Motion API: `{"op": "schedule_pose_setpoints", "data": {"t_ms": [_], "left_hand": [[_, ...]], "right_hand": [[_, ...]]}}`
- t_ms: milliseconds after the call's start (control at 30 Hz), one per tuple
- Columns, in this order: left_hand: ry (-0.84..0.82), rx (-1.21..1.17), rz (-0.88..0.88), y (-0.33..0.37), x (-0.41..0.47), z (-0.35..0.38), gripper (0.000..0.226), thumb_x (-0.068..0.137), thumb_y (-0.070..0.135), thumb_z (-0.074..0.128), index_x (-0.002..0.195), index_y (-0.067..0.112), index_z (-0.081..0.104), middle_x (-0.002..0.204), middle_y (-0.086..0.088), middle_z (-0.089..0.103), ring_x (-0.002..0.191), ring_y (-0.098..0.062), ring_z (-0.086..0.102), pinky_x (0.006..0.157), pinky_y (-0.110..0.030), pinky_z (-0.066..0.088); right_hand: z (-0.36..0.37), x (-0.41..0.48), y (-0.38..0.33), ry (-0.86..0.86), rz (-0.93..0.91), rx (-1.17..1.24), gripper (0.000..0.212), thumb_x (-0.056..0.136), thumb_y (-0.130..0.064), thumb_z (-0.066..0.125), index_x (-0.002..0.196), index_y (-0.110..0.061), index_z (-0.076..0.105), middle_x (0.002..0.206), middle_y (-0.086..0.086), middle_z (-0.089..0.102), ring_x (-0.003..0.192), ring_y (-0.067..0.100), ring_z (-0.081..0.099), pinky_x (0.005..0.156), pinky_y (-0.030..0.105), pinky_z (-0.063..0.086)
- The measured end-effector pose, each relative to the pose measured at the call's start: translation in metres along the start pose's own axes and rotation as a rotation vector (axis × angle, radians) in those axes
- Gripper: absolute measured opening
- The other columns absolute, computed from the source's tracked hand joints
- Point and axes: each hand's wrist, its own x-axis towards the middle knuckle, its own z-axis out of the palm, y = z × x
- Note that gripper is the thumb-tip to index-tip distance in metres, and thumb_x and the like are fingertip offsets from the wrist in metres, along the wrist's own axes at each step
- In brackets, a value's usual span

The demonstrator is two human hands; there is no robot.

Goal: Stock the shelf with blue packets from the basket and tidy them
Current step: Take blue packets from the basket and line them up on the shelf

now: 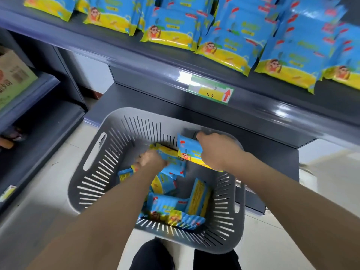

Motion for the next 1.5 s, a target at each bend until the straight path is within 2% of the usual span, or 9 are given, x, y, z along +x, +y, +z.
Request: {"op": "schedule_pose_setpoints", "data": {"t_ms": [167, 367, 567, 700, 800, 900, 1067, 1400, 1500], "left_hand": [[0.018, -0.102, 0.065, 0.004, -0.022, -0.011, 0.042, 0.077, 0.018, 0.066, 0.113, -0.002, 0.057, 0.115, -0.015, 0.061, 0.106, -0.026, 0.060, 0.085, -0.034, 0.053], [0.068, -0.190, 0.260, -0.001, -0.072, -0.081, 0.026, 0.069, 0.007, 0.073, 0.091, 0.000, 0.061, 0.086, -0.014, 0.059, 0.086, -0.028, 0.063, 0.064, -0.030, 0.047], [0.155, -0.204, 0.492, 0.010, -0.144, -0.170, 0.011, 0.073, 0.012, 0.071, 0.074, 0.004, 0.062, 0.070, -0.008, 0.054, 0.066, -0.018, 0.050, 0.054, -0.025, 0.039], [0.197, -0.253, 0.705, 0.043, -0.195, -0.202, 0.033, 0.081, 0.011, 0.063, 0.059, 0.015, 0.039, 0.059, 0.003, 0.039, 0.056, -0.013, 0.036, 0.042, -0.013, 0.030], [0.154, -0.347, 0.880, 0.082, -0.228, -0.215, 0.006, 0.088, 0.011, 0.058, 0.090, 0.016, 0.056, 0.078, 0.008, 0.052, 0.078, -0.011, 0.051, 0.057, -0.007, 0.035], [0.146, -0.323, 0.989, 0.128, -0.252, -0.225, 0.034, 0.092, 0.022, 0.054, 0.125, 0.011, 0.049, 0.110, -0.003, 0.060, 0.103, -0.014, 0.056, 0.088, -0.020, 0.043], [0.227, -0.302, 1.037, 0.212, -0.277, -0.212, 0.026, 0.093, 0.033, 0.052, 0.078, 0.019, 0.036, 0.068, 0.006, 0.037, 0.059, -0.007, 0.035, 0.049, -0.013, 0.032], [-0.034, 0.006, 0.907, 0.324, -0.284, -0.168, 0.022, 0.087, 0.013, 0.060, 0.105, 0.002, 0.052, 0.111, -0.015, 0.058, 0.097, -0.028, 0.057, 0.083, -0.036, 0.049], [0.041, 0.138, 0.972, 0.337, -0.280, -0.160, 0.016, 0.083, 0.012, 0.063, 0.082, 0.008, 0.047, 0.088, -0.010, 0.052, 0.083, -0.022, 0.048, 0.069, -0.027, 0.038]], "right_hand": [[-0.024, -0.013, -0.004, 0.050, -0.005, 0.039, 0.029, 0.084, -0.010, 0.047, 0.112, -0.012, 0.041, 0.100, 0.013, 0.060, 0.072, 0.030, 0.043, 0.061, 0.033, 0.034], [-0.073, -0.026, -0.023, 0.272, -0.036, 0.102, 0.015, 0.085, -0.019, 0.050, 0.093, -0.014, 0.039, 0.077, 0.004, 0.043, 0.066, 0.027, 0.042, 0.053, 0.030, 0.028], [-0.147, -0.041, -0.007, 0.472, -0.030, 0.126, 0.024, 0.085, -0.017, 0.052, 0.109, -0.014, 0.049, 0.090, 0.010, 0.056, 0.085, 0.034, 0.056, 0.058, 0.032, 0.033], [-0.186, -0.060, 0.031, 0.554, 0.034, 0.135, 0.039, 0.085, -0.014, 0.052, 0.124, -0.018, 0.050, 0.113, 0.016, 0.060, 0.102, 0.036, 0.057, 0.071, 0.035, 0.042], [-0.205, -0.079, 0.070, 0.587, 0.107, 0.122, 0.046, 0.086, -0.013, 0.052, 0.131, -0.020, 0.047, 0.123, 0.015, 0.058, 0.111, 0.036, 0.054, 0.084, 0.039, 0.046], [-0.220, -0.099, 0.115, 0.593, 0.188, 0.134, 0.047, 0.086, -0.016, 0.056, 0.132, -0.021, 0.047, 0.127, 0.015, 0.057, 0.114, 0.035, 0.053, 0.088, 0.039, 0.044], [-0.232, -0.137, 0.201, 0.615, 0.342, 0.256, 0.045, 0.083, -0.023, 0.063, 0.127, -0.023, 0.053, 0.126, 0.010, 0.058, 0.112, 0.033, 0.053, 0.088, 0.036, 0.043], [-0.186, -0.143, 0.324, 0.405, 0.376, 0.304, 0.047, 0.079, -0.013, 0.070, 0.123, -0.012, 0.055, 0.124, 0.008, 0.059, 0.109, 0.027, 0.054, 0.089, 0.033, 0.044], [-0.168, -0.124, 0.339, 0.328, 0.316, 0.364, 0.043, 0.078, -0.013, 0.071, 0.118, -0.007, 0.059, 0.113, 0.004, 0.057, 0.102, 0.022, 0.055, 0.087, 0.029, 0.044]]}}
